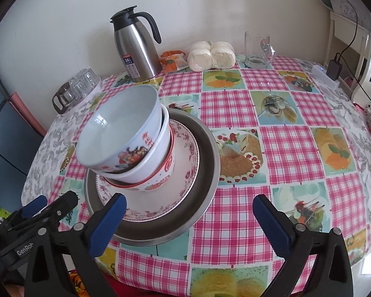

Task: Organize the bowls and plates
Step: 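Withdraw both tools from the stacked dishes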

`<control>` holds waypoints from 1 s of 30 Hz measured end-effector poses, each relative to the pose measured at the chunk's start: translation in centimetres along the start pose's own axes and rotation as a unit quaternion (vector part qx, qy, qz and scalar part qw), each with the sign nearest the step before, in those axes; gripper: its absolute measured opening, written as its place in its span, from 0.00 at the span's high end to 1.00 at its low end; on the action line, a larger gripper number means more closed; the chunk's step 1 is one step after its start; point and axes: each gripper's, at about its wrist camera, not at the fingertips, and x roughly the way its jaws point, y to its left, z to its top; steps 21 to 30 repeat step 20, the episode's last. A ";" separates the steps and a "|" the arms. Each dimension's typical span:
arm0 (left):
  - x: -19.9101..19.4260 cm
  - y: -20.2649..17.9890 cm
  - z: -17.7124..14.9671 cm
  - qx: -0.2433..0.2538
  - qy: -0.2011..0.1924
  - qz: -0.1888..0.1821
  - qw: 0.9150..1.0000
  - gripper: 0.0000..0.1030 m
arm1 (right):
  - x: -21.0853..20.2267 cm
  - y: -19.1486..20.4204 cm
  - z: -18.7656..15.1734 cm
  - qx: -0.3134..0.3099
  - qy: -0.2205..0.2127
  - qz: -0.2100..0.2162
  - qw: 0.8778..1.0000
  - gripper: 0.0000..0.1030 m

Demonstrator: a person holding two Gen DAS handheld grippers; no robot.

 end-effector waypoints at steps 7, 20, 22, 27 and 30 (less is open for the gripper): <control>-0.2 -0.2 -0.2 0.004 0.002 0.029 1.000 0.07 | 0.1 -0.2 -0.3 0.001 0.003 -0.004 1.000 0.00; -0.2 -0.6 -0.4 0.015 0.001 0.051 0.999 0.07 | 0.4 -0.3 -0.4 0.002 0.008 -0.009 1.000 0.00; -0.2 -0.6 -0.4 0.015 0.001 0.051 0.999 0.07 | 0.4 -0.3 -0.4 0.002 0.008 -0.009 1.000 0.00; -0.2 -0.6 -0.4 0.015 0.001 0.051 0.999 0.07 | 0.4 -0.3 -0.4 0.002 0.008 -0.009 1.000 0.00; -0.2 -0.6 -0.4 0.015 0.001 0.051 0.999 0.07 | 0.4 -0.3 -0.4 0.002 0.008 -0.009 1.000 0.00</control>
